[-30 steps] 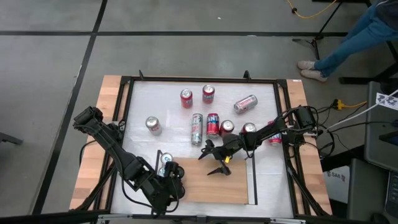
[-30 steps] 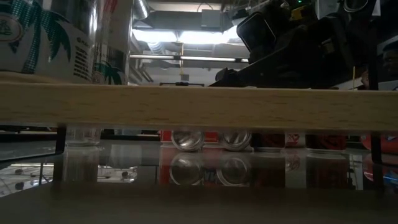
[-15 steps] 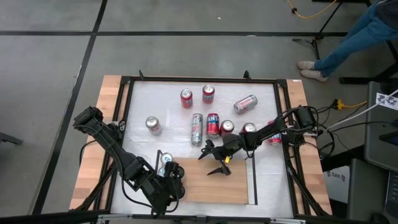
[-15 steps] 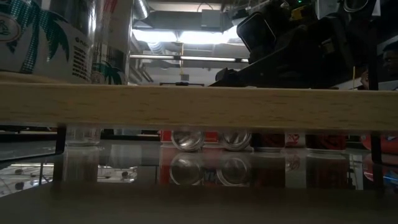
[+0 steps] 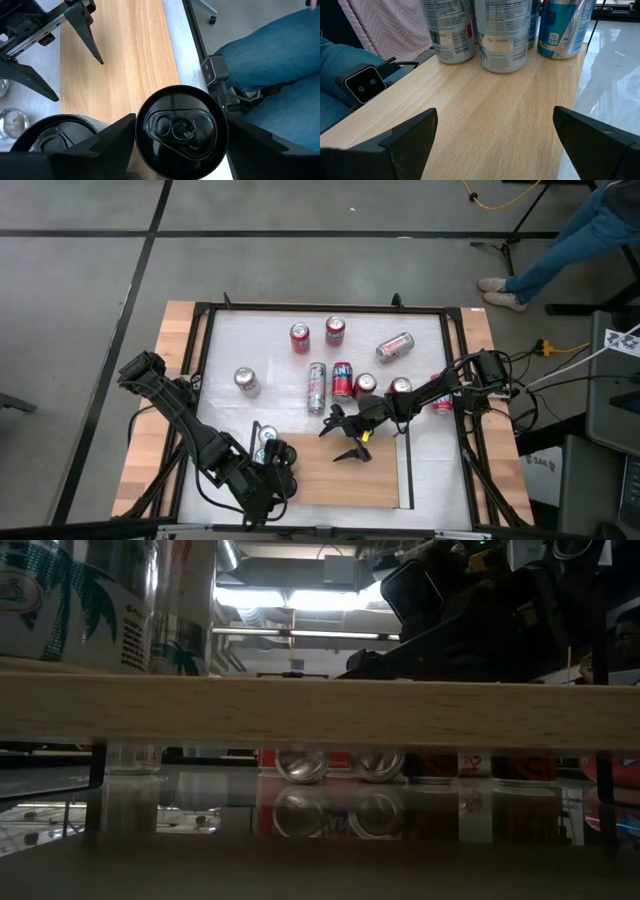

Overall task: Place canned beverage on shelf
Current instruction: Put the bottom left white soda can on the shelf aligned with the other white soda can

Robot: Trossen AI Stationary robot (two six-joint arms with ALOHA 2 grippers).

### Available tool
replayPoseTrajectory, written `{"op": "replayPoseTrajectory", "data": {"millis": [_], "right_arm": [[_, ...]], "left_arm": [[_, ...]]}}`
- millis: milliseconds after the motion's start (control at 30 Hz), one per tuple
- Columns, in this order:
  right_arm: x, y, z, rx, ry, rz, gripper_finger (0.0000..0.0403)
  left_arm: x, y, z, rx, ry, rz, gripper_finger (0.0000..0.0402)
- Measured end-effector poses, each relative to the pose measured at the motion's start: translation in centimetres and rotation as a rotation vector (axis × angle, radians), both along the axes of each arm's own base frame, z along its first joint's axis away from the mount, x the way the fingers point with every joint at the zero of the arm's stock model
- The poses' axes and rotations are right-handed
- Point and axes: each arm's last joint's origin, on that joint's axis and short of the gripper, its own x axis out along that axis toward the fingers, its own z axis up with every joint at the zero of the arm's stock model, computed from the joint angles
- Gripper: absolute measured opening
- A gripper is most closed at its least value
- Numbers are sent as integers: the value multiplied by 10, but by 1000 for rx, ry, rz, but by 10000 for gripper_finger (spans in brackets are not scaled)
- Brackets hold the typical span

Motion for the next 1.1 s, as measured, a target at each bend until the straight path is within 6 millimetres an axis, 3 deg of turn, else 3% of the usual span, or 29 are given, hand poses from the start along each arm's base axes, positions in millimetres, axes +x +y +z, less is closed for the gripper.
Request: {"op": "replayPoseTrajectory", "data": {"millis": [1100], "right_arm": [[0, 0, 0, 0, -1, 0, 386]], "left_arm": [[1, 0, 1, 24, -13, -43, 291]]}}
